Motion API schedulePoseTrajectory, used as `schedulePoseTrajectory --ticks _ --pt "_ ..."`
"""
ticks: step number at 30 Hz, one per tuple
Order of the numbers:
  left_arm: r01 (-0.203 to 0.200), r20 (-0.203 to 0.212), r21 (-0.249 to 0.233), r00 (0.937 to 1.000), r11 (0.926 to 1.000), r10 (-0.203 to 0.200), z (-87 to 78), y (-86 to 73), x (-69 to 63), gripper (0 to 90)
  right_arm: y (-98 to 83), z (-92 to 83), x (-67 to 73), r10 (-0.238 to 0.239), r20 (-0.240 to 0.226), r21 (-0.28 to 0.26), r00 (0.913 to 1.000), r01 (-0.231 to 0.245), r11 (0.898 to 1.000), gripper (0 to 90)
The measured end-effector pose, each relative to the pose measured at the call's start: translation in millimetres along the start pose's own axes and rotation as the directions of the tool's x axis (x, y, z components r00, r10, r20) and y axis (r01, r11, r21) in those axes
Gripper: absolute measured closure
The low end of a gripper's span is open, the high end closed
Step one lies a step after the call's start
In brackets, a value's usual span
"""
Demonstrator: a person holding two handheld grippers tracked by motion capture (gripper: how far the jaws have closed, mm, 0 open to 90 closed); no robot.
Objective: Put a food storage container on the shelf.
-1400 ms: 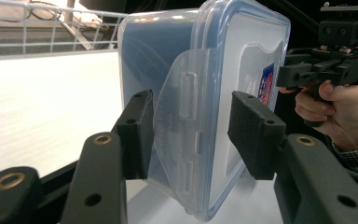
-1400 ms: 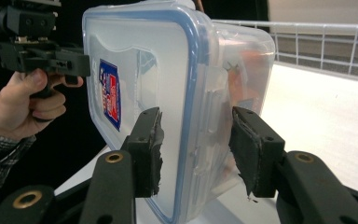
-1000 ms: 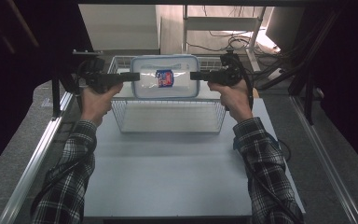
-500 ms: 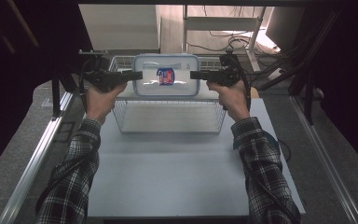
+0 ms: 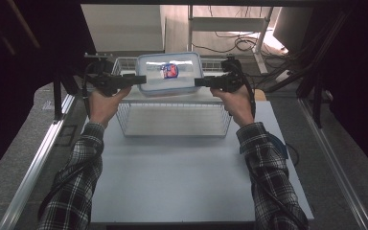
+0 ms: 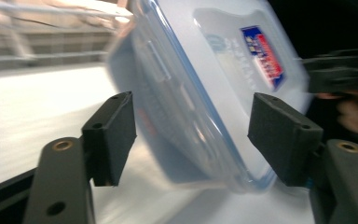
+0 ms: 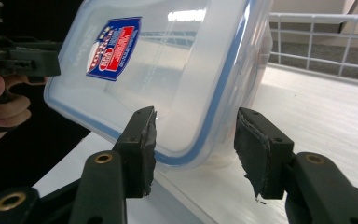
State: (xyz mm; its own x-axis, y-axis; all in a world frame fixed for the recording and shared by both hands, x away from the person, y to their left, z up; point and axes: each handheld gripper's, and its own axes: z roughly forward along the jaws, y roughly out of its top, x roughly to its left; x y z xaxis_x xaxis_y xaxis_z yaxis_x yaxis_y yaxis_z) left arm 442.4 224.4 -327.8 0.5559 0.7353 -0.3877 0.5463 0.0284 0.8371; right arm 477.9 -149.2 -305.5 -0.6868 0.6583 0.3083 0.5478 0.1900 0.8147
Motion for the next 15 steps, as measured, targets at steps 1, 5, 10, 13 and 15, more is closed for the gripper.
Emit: schedulePoseTrajectory --ticks 1,5,10,13,15 --pt "-0.006 -0.009 0.004 0.9999 1.0 0.006 -1.2 0.4 -0.7 32.0 0.3 -0.7 0.8 -0.005 0.008 -0.004 1.0 0.005 1.0 49.6" --pt "-0.027 0.025 0.014 0.9993 0.9995 0.027 -2.9 -0.7 -4.0 45.9 2.9 -3.2 6.4 -0.036 0.052 -0.019 0.998 0.037 0.999 52.6" --pt "-0.012 -0.006 -0.001 0.9999 0.9999 0.012 -0.3 1.8 -7.0 54.2 5.5 -5.7 12.2 -0.056 0.08 -0.015 0.9952 0.058 0.998 54.3" --pt "-0.008 -0.009 -0.005 0.9999 1.0 0.008 1.2 1.8 -7.5 54.4 5.5 -7.2 13.9 -0.073 0.095 -0.01 0.9928 0.075 0.997 54.5" --pt "-0.004 -0.006 -0.006 1.0 1.0 0.004 0.8 1.1 -7.4 54.5 5.1 -7.3 13.2 -0.07 0.094 -0.013 0.9931 0.071 0.997 54.1"
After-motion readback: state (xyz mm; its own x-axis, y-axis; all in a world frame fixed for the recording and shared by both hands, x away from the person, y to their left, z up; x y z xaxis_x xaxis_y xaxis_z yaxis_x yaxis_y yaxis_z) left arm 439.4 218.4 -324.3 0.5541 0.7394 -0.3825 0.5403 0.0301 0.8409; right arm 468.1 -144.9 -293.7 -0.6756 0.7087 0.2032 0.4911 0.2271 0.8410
